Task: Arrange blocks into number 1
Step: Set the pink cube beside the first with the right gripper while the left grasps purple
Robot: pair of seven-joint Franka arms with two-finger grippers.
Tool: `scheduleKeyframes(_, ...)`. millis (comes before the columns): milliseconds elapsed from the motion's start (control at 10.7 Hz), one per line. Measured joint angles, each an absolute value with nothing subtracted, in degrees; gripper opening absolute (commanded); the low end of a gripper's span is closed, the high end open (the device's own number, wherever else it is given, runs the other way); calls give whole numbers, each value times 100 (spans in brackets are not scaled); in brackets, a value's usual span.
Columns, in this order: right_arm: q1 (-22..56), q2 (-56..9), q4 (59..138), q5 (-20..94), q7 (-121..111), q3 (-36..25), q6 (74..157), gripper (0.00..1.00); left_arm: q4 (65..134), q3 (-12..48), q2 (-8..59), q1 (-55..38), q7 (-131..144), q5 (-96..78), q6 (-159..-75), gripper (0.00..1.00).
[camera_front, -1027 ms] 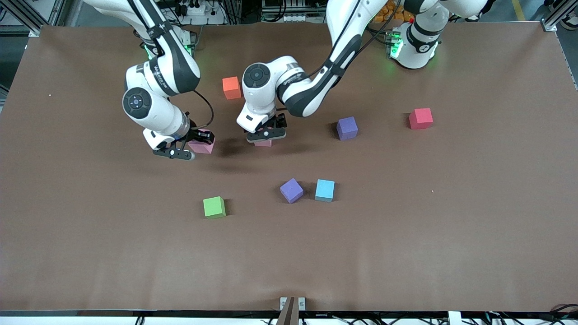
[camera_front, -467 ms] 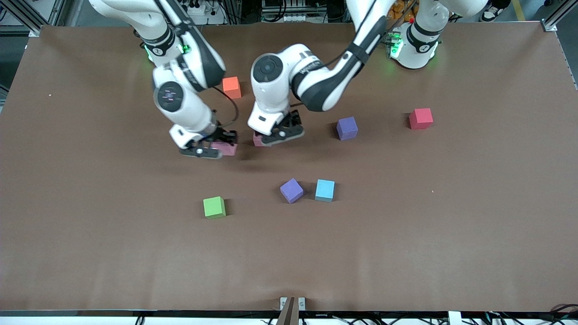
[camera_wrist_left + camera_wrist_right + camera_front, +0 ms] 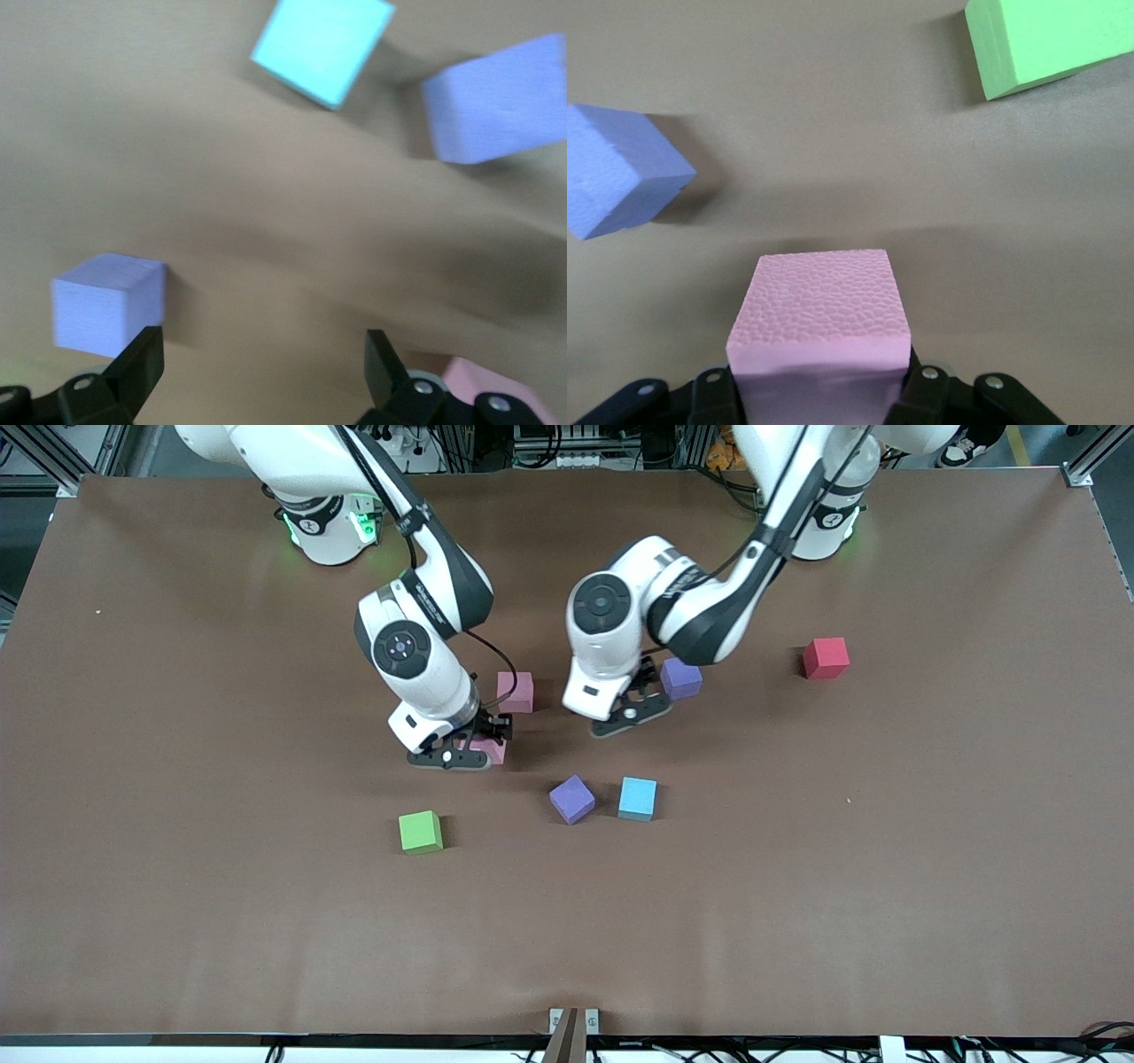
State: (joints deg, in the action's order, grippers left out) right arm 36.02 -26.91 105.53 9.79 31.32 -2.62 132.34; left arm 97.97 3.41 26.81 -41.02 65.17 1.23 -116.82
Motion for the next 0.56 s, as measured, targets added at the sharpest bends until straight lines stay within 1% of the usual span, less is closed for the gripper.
scheduleKeyframes(280, 3780, -2982, 10468, 992, 3129, -317, 13056, 37, 11475, 344, 1845, -3971, 6497, 124, -12553, 100)
scheduleKeyframes(373, 3815, -3003, 10442, 1012, 3130, -321, 13050, 39, 11949, 351, 1570, -3899, 6497, 124, -12678, 100)
scheduleKeyframes(467, 3885, -3025, 10375, 1030, 3133, -349, 13040, 40, 12327, 355, 1307, -3753, 6473, 124, -12726, 100)
scheduleKeyframes(560, 3967, -3057, 10299, 1052, 3137, -397, 13024, 41, 12518, 357, 1157, -3630, 6423, 124, -12743, 100)
